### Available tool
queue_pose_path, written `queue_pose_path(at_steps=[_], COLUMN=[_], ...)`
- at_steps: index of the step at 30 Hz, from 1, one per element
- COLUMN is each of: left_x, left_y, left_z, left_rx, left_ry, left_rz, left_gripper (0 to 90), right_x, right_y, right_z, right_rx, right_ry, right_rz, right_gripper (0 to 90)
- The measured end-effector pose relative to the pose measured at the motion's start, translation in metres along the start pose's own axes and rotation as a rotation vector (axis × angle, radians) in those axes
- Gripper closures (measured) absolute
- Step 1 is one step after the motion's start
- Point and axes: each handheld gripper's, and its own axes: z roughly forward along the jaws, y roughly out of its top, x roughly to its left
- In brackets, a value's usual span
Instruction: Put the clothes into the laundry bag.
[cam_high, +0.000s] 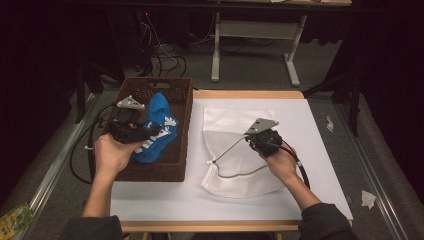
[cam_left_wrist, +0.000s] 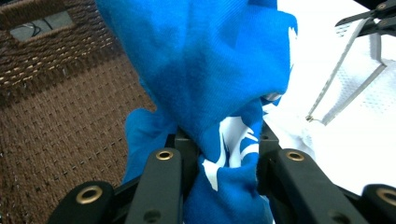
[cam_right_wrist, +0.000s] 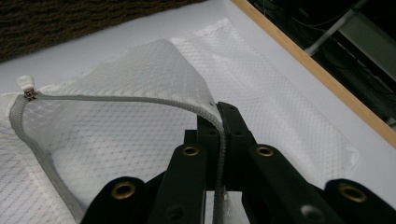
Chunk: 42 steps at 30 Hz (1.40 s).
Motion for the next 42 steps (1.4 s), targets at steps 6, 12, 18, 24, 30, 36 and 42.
queue_pose_path(at_steps=[6,12,18,24,30,36,42], left_x=[-0.007,-0.019,-0.031,-0.036,-0.041,-0.044,-0.052], left_y=[0.003,0.01,0.014,0.017,0.016,0.016,0.015], left_z=[-0.005,-0.007,-0.004,-0.001,0.001,0.002,0.002], left_rx=[-0.021,-0.038,-0.039,-0.046,-0.044,-0.068,-0.06], left_ry=[-0.026,-0.036,-0.071,-0.097,-0.108,-0.11,-0.126], left_rz=[0.015,0.032,0.05,0.045,0.044,0.022,0.051], left_gripper=[71.5,71.1,71.1,71.2,71.2,71.1,71.0], right_x=[0.0,-0.002,-0.002,-0.002,-0.002,-0.002,-0.002], right_y=[0.0,0.0,0.0,-0.001,-0.001,-0.001,-0.002], right_z=[0.0,-0.001,0.0,-0.001,0.0,-0.001,0.0], right_rx=[-0.002,-0.004,-0.003,-0.004,-0.009,-0.007,-0.004], right_ry=[0.0,-0.001,0.003,0.003,0.005,0.005,0.007], right_rz=[0.002,-0.001,0.001,0.005,-0.001,0.007,0.011], right_gripper=[89.3,89.3,89.3,89.3,89.3,89.3,89.3])
